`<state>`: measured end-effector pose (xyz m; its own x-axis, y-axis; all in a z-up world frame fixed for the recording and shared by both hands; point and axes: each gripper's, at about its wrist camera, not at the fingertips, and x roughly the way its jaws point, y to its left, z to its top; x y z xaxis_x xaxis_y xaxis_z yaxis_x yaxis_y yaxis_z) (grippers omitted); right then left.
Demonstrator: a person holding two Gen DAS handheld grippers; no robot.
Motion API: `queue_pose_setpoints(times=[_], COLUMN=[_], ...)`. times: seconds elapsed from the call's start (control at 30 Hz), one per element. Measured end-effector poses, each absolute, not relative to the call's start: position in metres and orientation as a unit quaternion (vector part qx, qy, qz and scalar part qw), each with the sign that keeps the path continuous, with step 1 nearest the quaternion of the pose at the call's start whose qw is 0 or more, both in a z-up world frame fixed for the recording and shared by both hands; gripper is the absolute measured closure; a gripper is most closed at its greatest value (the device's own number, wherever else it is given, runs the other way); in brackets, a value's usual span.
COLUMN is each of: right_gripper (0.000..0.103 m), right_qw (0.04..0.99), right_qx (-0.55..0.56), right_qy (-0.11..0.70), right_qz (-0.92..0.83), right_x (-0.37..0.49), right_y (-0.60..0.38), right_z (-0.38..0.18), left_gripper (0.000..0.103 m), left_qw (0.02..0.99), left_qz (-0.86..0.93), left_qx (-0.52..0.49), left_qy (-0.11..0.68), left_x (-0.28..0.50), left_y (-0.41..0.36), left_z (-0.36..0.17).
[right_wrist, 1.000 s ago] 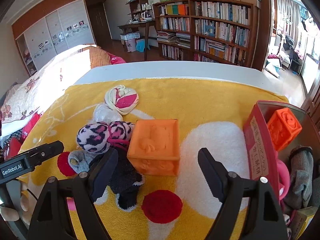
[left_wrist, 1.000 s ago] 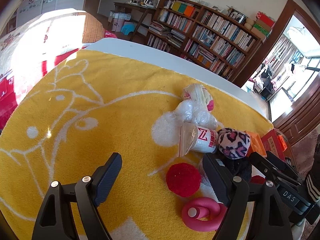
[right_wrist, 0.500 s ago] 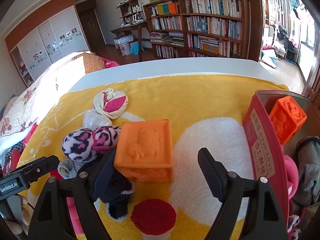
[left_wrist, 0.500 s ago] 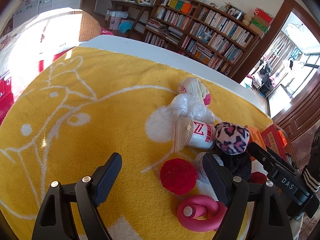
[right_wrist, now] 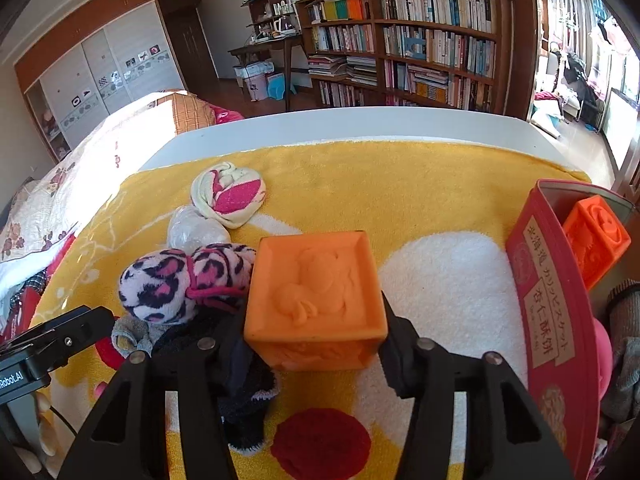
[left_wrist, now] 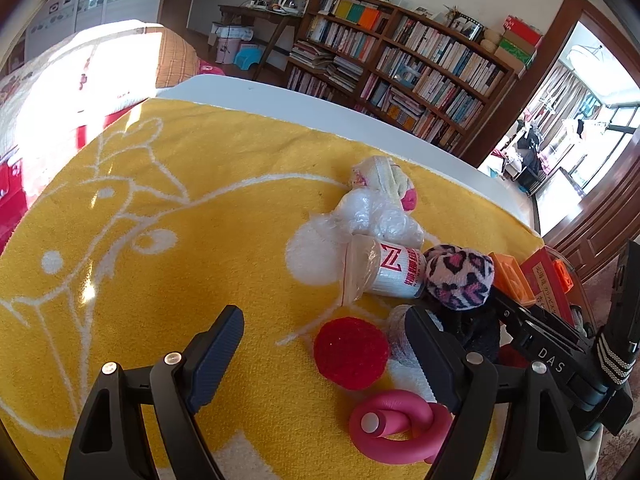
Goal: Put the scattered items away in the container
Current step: 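Grasp the large light-orange rubber cube with the right gripper, then grasp the leopard-print plush ball with the left gripper while the right lifts the cube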
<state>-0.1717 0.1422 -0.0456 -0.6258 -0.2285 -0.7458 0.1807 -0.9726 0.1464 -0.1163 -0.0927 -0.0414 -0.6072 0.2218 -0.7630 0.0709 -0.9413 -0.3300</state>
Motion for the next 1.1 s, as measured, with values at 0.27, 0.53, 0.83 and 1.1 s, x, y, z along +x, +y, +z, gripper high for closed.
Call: queue_pose_setpoints(times=[0.27, 0.53, 0.83, 1.1], right_gripper=[0.046, 0.046, 0.046, 0.046], right_qw=[0.118, 0.105, 0.092, 0.079], right_qx=[0.38, 0.361, 0.33, 0.325], right_qy=[-0.08, -0.11, -0.114, -0.131], right_qz=[-0.914, -0.92, -0.933, -0.933], right_x=[-0.155, -0.15, -0.143, -0.146], right_y=[0.169, 0.192, 0.203, 0.221], right_z=[-0.018, -0.004, 0.014, 0.017], left_gripper=[0.018, 0.018, 0.019, 0.054], left_qw=[0.066, 0.108, 0.128, 0.123], left_qz=[0.887, 0.889, 0.887, 0.892], left_qx=[-0.429, -0.424, -0.433, -0.433], left_qy=[-0.156, -0.137, -0.096, -0.041], left_x=[-0.115, -0.119, -0.15, -0.17], left_y=[-0.083, -0.053, -0.014, 0.022], left_z=[-0.037, -0.022, -0.013, -0.02])
